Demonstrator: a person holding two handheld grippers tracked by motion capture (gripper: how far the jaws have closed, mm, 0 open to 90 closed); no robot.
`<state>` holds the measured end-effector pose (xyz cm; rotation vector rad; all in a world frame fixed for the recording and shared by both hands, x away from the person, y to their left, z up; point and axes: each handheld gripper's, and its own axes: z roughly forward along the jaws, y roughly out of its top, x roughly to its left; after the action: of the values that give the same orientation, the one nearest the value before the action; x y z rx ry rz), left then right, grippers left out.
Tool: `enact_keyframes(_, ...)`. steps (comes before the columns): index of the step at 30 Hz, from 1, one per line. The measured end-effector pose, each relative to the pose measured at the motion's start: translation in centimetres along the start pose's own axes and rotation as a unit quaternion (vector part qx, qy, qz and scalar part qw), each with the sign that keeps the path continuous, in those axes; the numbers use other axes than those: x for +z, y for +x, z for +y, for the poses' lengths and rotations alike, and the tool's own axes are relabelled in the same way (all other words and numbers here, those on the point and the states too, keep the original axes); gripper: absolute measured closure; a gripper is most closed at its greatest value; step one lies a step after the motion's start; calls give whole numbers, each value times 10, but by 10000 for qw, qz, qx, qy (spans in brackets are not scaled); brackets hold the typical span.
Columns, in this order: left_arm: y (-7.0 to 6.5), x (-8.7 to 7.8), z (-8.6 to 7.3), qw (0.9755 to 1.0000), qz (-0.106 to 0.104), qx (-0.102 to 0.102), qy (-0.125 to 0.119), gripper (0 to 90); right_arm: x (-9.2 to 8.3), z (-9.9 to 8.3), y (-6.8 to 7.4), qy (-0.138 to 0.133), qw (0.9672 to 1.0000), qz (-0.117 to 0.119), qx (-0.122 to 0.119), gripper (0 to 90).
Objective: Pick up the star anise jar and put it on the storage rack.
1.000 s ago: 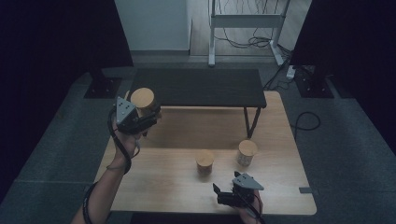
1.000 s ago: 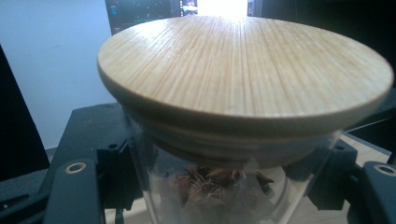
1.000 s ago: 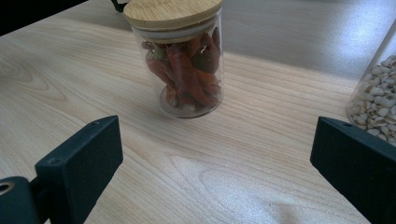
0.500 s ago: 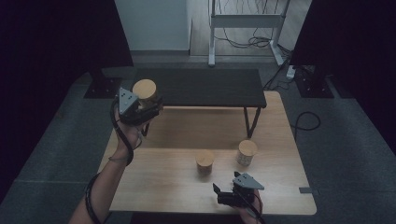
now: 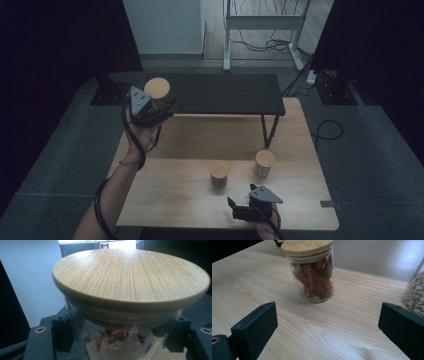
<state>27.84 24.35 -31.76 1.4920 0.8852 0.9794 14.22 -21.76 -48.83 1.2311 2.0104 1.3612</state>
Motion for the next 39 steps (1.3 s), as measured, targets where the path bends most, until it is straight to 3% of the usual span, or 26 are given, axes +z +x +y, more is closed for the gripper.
enact_keyframes(13,-1,14,0,9999,124,59,6,264,0,0,2,-4,10000,48,-43,18)
enact_keyframes(19,0,20,1,9999,158,-9,-5,264,1,0,4,7,10000,92,-36,18)
enact_keyframes(39,2,56,2,9996,278,77,56,264,2,0,1,31,9999,131,46,19)
